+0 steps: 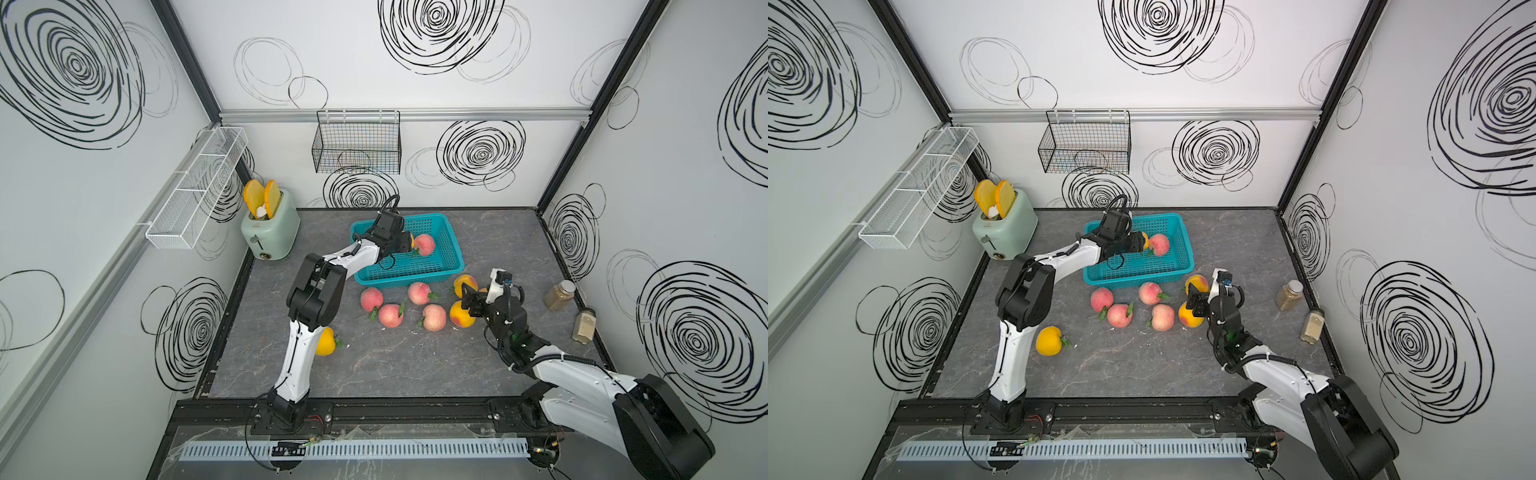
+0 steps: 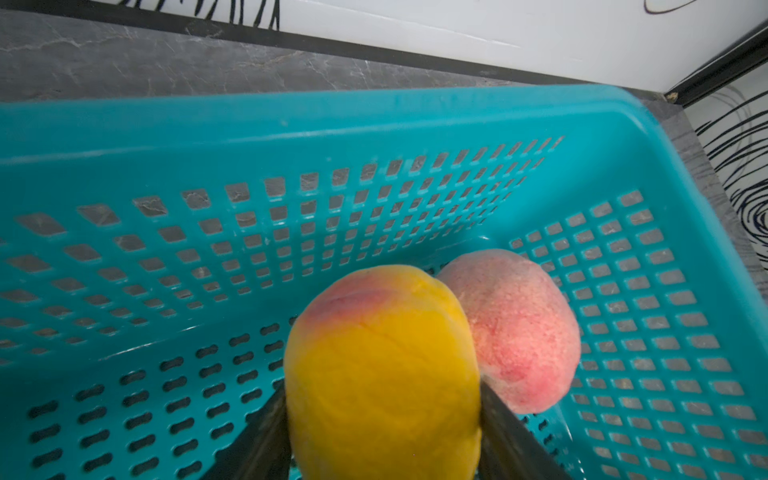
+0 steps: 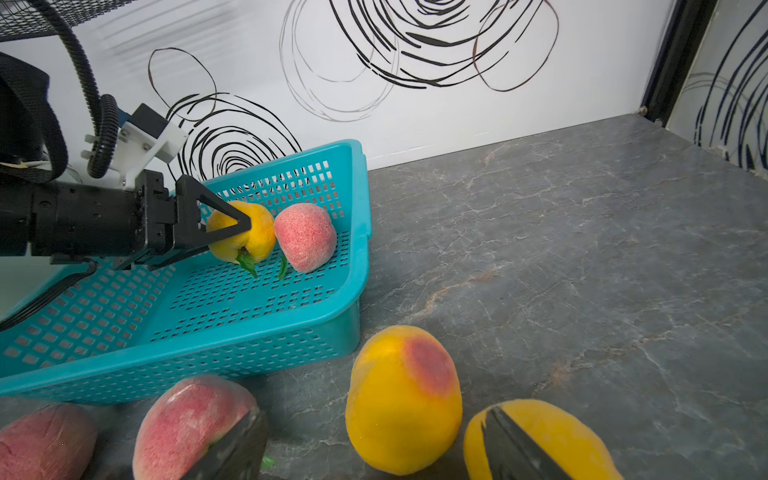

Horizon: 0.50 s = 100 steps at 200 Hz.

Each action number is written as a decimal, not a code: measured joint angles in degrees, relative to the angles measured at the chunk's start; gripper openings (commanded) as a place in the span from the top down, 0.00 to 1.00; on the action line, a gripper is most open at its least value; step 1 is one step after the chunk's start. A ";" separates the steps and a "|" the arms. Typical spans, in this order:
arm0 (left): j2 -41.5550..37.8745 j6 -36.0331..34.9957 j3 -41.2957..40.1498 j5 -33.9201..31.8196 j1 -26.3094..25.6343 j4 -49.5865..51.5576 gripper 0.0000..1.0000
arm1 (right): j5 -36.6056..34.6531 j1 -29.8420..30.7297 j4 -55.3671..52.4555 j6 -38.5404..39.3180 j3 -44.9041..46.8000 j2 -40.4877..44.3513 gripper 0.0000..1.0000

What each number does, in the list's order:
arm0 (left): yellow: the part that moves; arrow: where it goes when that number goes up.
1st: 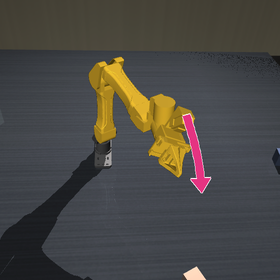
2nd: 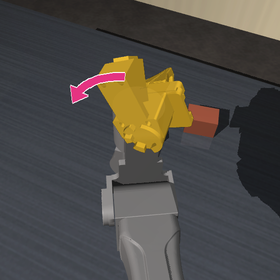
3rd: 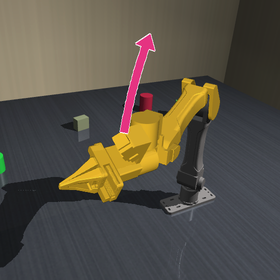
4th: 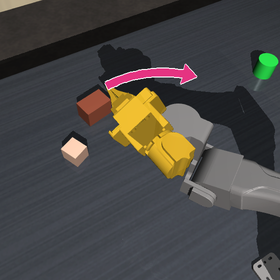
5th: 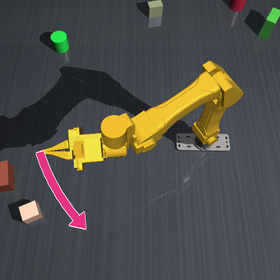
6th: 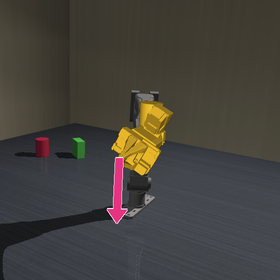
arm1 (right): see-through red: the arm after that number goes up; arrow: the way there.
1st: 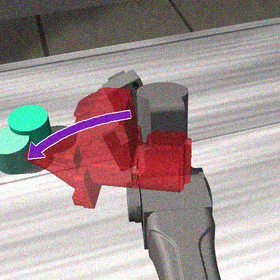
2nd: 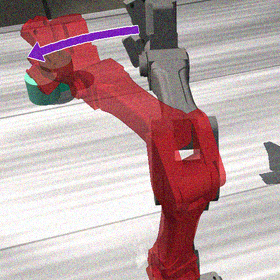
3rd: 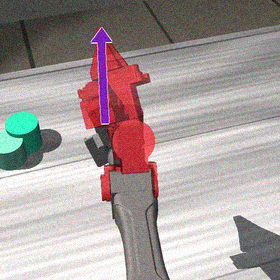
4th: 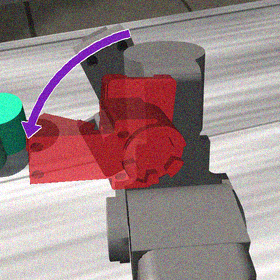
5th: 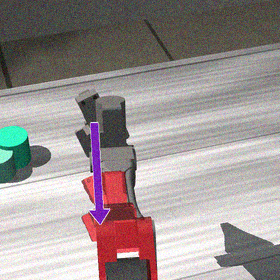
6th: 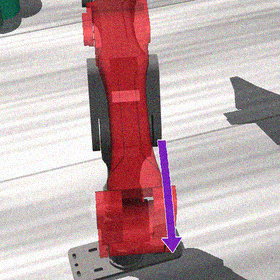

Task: Put the peaches into the basket
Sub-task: Place the peach in the basket.

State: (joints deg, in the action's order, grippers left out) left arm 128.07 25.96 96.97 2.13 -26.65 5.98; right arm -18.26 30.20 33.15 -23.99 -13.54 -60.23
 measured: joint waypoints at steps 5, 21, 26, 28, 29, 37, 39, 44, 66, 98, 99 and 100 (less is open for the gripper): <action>0.07 0.00 0.02 0.17 0.04 0.02 0.31 | -0.02 0.00 0.00 0.00 0.00 0.00 0.15; 0.11 0.13 0.02 0.66 0.15 0.13 0.26 | -0.15 0.00 0.00 0.00 0.00 0.02 0.15; 0.11 0.15 0.02 0.85 0.15 0.11 0.25 | -0.20 0.00 0.00 0.00 0.00 0.02 0.15; 0.11 0.20 0.02 0.87 0.17 0.11 0.25 | -0.20 0.00 0.00 0.00 0.00 0.02 0.15; 0.11 0.17 0.02 0.90 0.17 0.09 0.24 | -0.20 0.00 0.00 0.00 0.00 0.02 0.15; 0.11 0.15 0.02 1.09 0.20 0.11 0.23 | -0.20 0.00 0.00 0.00 0.00 0.02 0.15; 0.11 0.22 0.02 1.14 0.20 0.09 0.23 | -0.20 0.00 0.00 0.00 0.00 0.02 0.15; 0.11 0.20 0.02 1.22 0.20 0.11 0.23 | -0.20 0.00 0.00 0.00 -0.02 0.02 0.15; 0.11 0.31 0.00 1.38 0.20 -0.09 0.15 | -0.17 0.00 0.00 0.00 -0.22 0.02 0.15; -0.02 0.39 -0.46 1.46 0.22 -0.50 0.09 | -0.22 0.00 0.00 0.02 -0.31 0.02 0.15; -0.02 0.39 -0.50 1.46 0.22 -0.57 0.10 | -0.22 0.00 0.00 0.00 -0.31 0.02 0.15; -0.04 0.39 -0.57 1.46 0.22 -0.63 0.09 | -0.22 0.00 0.00 0.02 -0.31 0.02 0.15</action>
State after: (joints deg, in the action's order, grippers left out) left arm 128.03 26.35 96.40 3.60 -26.44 5.34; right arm -18.48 30.20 33.15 -23.97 -13.85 -60.20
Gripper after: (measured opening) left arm 0.904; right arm 0.851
